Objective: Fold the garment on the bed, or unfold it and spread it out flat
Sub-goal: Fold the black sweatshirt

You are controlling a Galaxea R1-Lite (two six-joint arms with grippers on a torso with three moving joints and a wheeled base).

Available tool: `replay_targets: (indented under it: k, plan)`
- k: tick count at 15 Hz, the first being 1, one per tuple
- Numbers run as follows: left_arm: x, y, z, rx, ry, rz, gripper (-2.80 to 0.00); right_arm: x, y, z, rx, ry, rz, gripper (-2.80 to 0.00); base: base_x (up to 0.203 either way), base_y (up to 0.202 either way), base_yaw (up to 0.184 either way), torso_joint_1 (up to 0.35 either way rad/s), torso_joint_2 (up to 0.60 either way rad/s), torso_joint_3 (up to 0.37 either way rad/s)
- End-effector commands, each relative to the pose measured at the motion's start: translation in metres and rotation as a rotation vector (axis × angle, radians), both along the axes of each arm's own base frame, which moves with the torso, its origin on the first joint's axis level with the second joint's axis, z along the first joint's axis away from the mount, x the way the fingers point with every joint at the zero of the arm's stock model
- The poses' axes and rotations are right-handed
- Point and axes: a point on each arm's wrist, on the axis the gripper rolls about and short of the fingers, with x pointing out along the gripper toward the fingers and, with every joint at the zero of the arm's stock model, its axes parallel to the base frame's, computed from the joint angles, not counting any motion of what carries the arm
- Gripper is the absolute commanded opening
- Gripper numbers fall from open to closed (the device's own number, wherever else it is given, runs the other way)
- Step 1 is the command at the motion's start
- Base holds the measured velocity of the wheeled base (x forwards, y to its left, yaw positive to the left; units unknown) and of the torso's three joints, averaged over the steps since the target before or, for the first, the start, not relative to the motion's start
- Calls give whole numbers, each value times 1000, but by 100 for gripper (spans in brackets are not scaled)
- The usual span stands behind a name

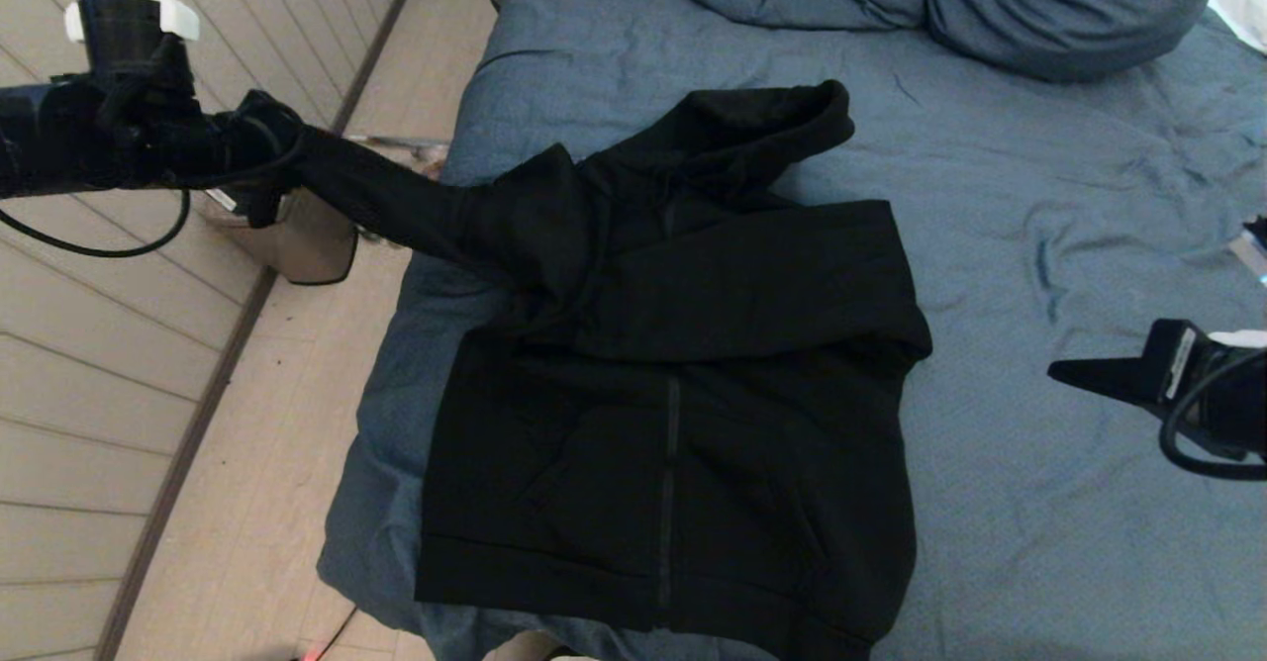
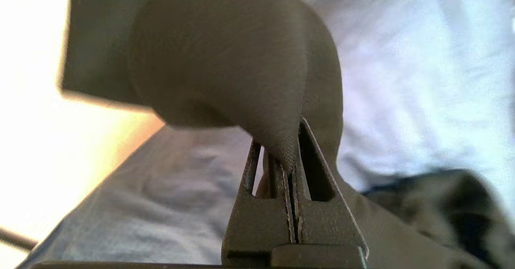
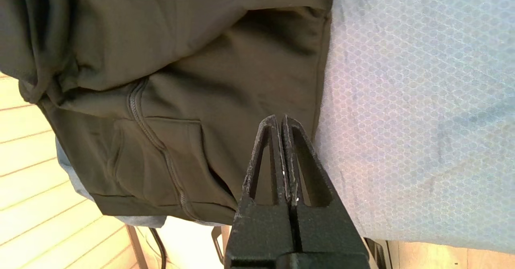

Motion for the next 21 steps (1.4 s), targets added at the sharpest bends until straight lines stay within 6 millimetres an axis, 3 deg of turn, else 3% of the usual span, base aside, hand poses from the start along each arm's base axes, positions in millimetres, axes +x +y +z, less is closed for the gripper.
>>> replay_targets:
  k: [1, 7, 16, 19, 21]
  plan:
    - [-25, 10, 30, 5, -75, 28, -280, 0, 0, 0, 4, 1, 3, -280, 0, 0, 0, 0, 0, 0]
    - [-40, 69, 39, 45, -94, 169, -280, 1, 0, -2, 6, 8, 10, -280, 0, 0, 0, 0, 0, 0]
    - [-37, 70, 53, 133, -248, 168, -280, 5, 0, -7, 13, 29, 23, -280, 0, 0, 0, 0, 0, 0]
    - [-43, 53, 64, 127, -298, 143, -280, 7, 0, -9, 14, 38, 23, -280, 0, 0, 0, 0, 0, 0]
    - [-61, 39, 83, 130, -354, 129, -280, 7, 1, -9, 15, 39, 27, -280, 0, 0, 0, 0, 0, 0]
